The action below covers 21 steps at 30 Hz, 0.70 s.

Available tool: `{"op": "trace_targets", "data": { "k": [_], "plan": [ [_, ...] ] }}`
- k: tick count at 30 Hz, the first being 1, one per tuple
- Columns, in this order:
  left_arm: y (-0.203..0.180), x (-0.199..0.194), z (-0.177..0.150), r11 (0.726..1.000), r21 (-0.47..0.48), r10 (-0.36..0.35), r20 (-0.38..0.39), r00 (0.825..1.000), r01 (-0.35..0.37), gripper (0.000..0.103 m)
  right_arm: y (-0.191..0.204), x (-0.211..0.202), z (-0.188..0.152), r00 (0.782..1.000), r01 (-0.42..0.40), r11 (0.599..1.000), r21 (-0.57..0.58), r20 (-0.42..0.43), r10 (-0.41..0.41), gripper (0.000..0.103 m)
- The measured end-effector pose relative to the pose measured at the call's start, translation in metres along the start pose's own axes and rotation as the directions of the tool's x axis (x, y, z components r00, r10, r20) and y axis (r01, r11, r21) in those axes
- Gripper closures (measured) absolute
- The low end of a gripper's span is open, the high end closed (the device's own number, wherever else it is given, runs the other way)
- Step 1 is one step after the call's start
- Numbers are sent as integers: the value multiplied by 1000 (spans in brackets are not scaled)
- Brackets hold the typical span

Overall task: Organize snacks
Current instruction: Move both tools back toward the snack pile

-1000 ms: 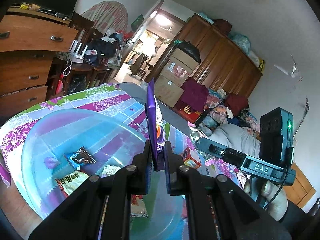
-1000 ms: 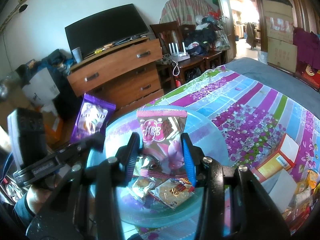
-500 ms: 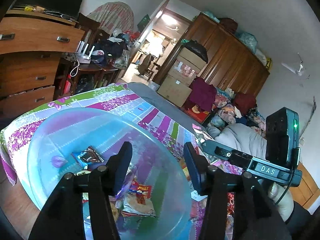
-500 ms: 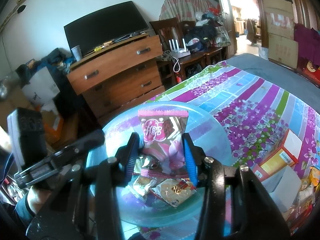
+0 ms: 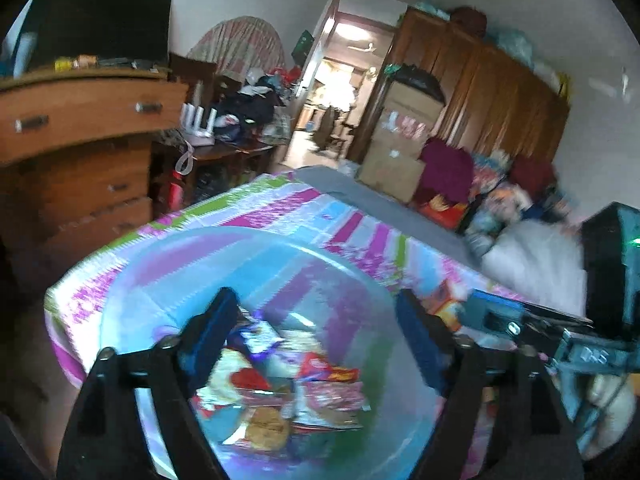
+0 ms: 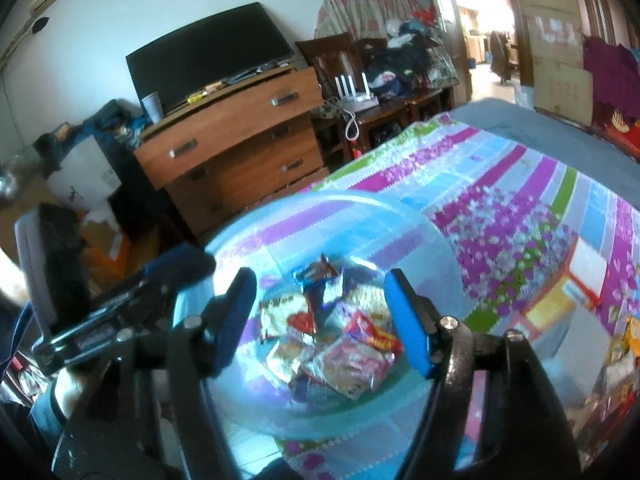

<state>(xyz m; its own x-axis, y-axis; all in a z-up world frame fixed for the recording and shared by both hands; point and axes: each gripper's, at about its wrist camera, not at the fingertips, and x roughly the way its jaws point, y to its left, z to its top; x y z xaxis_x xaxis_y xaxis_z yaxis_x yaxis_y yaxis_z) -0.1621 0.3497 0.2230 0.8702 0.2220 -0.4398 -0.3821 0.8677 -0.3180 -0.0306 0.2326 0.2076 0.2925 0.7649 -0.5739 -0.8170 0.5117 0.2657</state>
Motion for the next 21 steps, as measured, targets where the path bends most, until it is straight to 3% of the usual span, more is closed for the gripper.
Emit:
{"op": "trace_targets", "data": {
  "k": [7, 21],
  "plan": [
    [-5, 1, -5, 990, 47, 130, 28, 991, -132, 7, -23, 1, -50, 997, 36, 993, 108, -79, -27, 31],
    [-11, 6, -8, 980, 72, 187, 22, 982, -188, 7, -34, -17, -82, 995, 64, 983, 171, -87, -49, 31]
  ]
}}
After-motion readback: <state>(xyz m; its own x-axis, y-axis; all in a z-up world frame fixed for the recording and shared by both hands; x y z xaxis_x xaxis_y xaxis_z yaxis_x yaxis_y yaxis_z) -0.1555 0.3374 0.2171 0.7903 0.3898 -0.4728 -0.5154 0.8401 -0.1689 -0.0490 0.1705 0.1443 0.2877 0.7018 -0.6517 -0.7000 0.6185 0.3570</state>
